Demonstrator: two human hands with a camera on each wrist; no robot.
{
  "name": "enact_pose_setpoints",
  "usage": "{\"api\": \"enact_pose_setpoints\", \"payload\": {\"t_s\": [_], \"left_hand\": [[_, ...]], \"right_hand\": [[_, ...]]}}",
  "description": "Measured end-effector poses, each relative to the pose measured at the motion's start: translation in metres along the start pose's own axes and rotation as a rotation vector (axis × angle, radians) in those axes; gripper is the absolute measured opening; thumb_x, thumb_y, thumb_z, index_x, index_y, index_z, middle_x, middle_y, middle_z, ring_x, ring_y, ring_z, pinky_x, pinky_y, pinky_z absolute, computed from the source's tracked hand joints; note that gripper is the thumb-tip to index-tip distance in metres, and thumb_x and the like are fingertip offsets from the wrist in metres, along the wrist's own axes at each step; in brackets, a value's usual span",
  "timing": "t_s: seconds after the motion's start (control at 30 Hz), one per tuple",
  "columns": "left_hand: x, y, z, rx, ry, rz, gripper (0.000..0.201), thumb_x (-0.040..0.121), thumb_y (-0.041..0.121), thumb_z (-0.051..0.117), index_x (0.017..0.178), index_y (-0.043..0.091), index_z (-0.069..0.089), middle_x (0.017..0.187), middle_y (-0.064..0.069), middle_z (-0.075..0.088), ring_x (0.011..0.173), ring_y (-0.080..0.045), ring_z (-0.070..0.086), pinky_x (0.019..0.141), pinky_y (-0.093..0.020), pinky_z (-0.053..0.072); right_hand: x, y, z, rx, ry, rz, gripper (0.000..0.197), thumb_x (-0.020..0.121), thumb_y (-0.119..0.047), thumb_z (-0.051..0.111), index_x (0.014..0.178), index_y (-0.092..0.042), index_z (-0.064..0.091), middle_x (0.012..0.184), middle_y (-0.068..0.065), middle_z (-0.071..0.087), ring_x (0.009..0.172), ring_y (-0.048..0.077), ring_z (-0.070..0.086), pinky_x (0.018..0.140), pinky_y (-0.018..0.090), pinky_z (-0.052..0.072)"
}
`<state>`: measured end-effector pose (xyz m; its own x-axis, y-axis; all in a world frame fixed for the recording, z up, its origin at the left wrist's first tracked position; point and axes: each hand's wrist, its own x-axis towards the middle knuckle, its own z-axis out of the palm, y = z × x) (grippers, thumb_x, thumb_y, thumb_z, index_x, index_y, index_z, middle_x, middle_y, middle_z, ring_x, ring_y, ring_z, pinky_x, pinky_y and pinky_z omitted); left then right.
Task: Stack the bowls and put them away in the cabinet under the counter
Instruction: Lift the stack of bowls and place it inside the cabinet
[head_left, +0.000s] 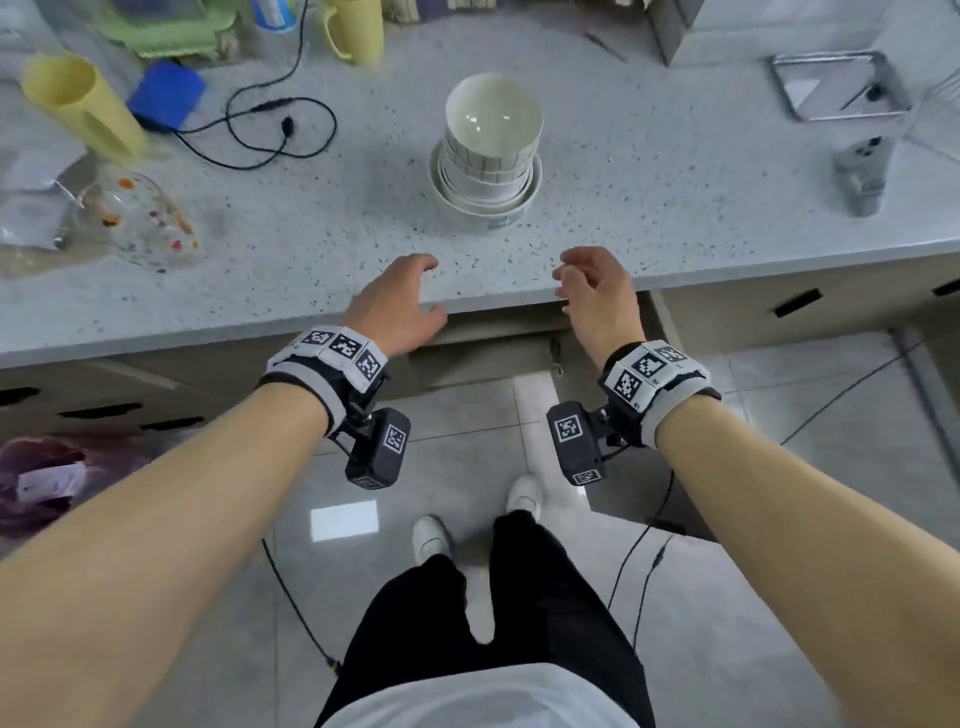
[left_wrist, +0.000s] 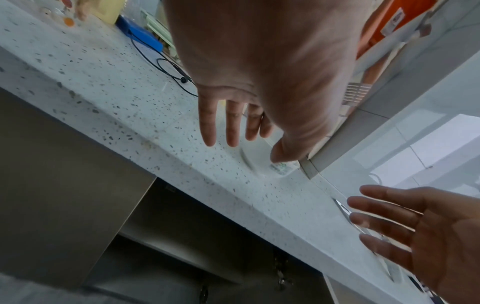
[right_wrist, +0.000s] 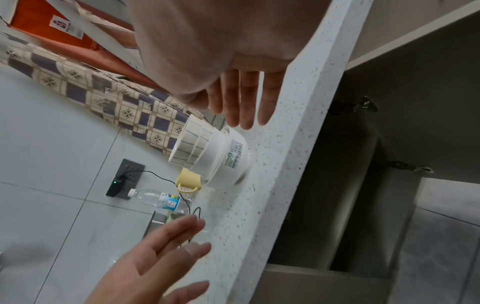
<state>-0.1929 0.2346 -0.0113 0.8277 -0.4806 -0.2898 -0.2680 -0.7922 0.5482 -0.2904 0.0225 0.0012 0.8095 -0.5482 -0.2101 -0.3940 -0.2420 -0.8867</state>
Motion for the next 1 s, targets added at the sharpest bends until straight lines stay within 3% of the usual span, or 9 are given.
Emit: {"api": "enact_pose_setpoints", "payload": {"t_s": [0.13, 0.33, 0.47, 0.53, 0.6, 0.7, 0.83, 0.93, 1.0], "left_hand": [[0.038, -0.003, -0.011, -0.051, -0.014, -0.064, 0.076, 0.088, 0.037, 0.065, 0.151, 0.018, 0.028, 0.156, -0.002, 0.034, 0.133, -0.023, 0.047, 0.107, -0.044, 0.042], [0.098, 0.0, -0.02, -0.288, -0.04, -0.155, 0.108, 0.076, 0.044, 0.081, 0.156, 0.028, 0.009, 0.163, 0.001, 0.013, 0.142, -0.021, 0.034, 0.113, -0.044, 0.037], [0.131, 0.012, -0.013, -0.47, -0.032, -0.173, 0.118, 0.071, 0.034, 0.088, 0.155, 0.035, 0.005, 0.163, 0.004, 0.008, 0.143, -0.021, 0.031, 0.109, -0.046, 0.042], [0.146, 0.02, -0.007, -0.601, -0.034, -0.124, 0.116, 0.069, 0.024, 0.09, 0.154, 0.032, 0.01, 0.16, 0.007, 0.02, 0.138, -0.015, 0.035, 0.103, -0.044, 0.048], [0.159, 0.023, 0.0, -0.682, 0.019, -0.066, 0.107, 0.066, 0.012, 0.091, 0.146, 0.026, 0.021, 0.145, 0.012, 0.038, 0.132, -0.008, 0.04, 0.103, -0.036, 0.049], [0.172, 0.022, 0.007, -0.747, 0.087, -0.06, 0.111, 0.062, 0.015, 0.093, 0.149, 0.022, 0.023, 0.139, 0.013, 0.043, 0.125, 0.006, 0.046, 0.101, -0.012, 0.042], [0.177, 0.018, 0.011, -0.787, 0.088, -0.089, 0.107, 0.064, 0.014, 0.091, 0.148, 0.024, 0.026, 0.14, 0.01, 0.046, 0.129, 0.005, 0.045, 0.1, -0.011, 0.042], [0.179, 0.018, 0.012, -0.78, 0.108, -0.117, 0.103, 0.066, 0.007, 0.09, 0.145, 0.026, 0.028, 0.135, 0.013, 0.048, 0.121, 0.014, 0.046, 0.092, -0.005, 0.042], [0.181, 0.018, 0.013, -0.783, 0.131, -0.116, 0.1, 0.066, 0.004, 0.089, 0.144, 0.026, 0.029, 0.132, 0.017, 0.048, 0.115, 0.022, 0.046, 0.09, -0.002, 0.041]], "right_hand": [[0.055, -0.017, 0.005, -0.054, -0.065, -0.079, 0.048, 0.092, -0.024, 0.059, 0.137, -0.018, 0.044, 0.123, 0.001, 0.058, 0.099, 0.014, 0.062, 0.081, 0.029, 0.054], [0.15, -0.02, 0.018, -0.176, -0.264, -0.041, 0.082, 0.08, -0.013, 0.07, 0.148, -0.021, 0.025, 0.145, 0.009, 0.04, 0.129, 0.028, 0.047, 0.106, 0.047, 0.046], [0.192, -0.019, 0.03, -0.147, -0.479, -0.187, 0.086, 0.07, -0.009, 0.078, 0.142, -0.022, 0.031, 0.129, -0.013, 0.044, 0.127, 0.014, 0.046, 0.102, 0.03, 0.044], [0.208, -0.018, 0.035, -0.049, -0.567, -0.144, 0.08, 0.068, -0.004, 0.074, 0.136, -0.023, 0.037, 0.127, -0.01, 0.053, 0.12, 0.008, 0.053, 0.099, 0.029, 0.049], [0.219, -0.02, 0.038, 0.056, -0.629, -0.042, 0.079, 0.07, 0.005, 0.065, 0.135, -0.031, 0.04, 0.135, 0.0, 0.055, 0.127, 0.017, 0.052, 0.105, 0.043, 0.048], [0.23, -0.02, 0.036, 0.215, -0.663, 0.155, 0.077, 0.073, 0.019, 0.048, 0.134, -0.03, 0.051, 0.134, 0.003, 0.06, 0.128, 0.025, 0.053, 0.101, 0.049, 0.051], [0.24, -0.025, 0.033, 0.416, -0.597, 0.381, 0.047, 0.087, -0.02, 0.046, 0.132, -0.02, 0.06, 0.129, 0.006, 0.065, 0.128, 0.035, 0.053, 0.1, 0.055, 0.049], [0.245, -0.034, 0.036, 0.44, -0.637, 0.446, 0.062, 0.085, -0.067, 0.04, 0.128, -0.027, 0.063, 0.134, 0.002, 0.064, 0.128, 0.029, 0.055, 0.103, 0.053, 0.043], [0.249, -0.036, 0.041, 0.431, -0.667, 0.445, 0.066, 0.085, -0.076, 0.032, 0.121, -0.033, 0.067, 0.13, 0.0, 0.067, 0.126, 0.025, 0.058, 0.107, 0.056, 0.04]]}}
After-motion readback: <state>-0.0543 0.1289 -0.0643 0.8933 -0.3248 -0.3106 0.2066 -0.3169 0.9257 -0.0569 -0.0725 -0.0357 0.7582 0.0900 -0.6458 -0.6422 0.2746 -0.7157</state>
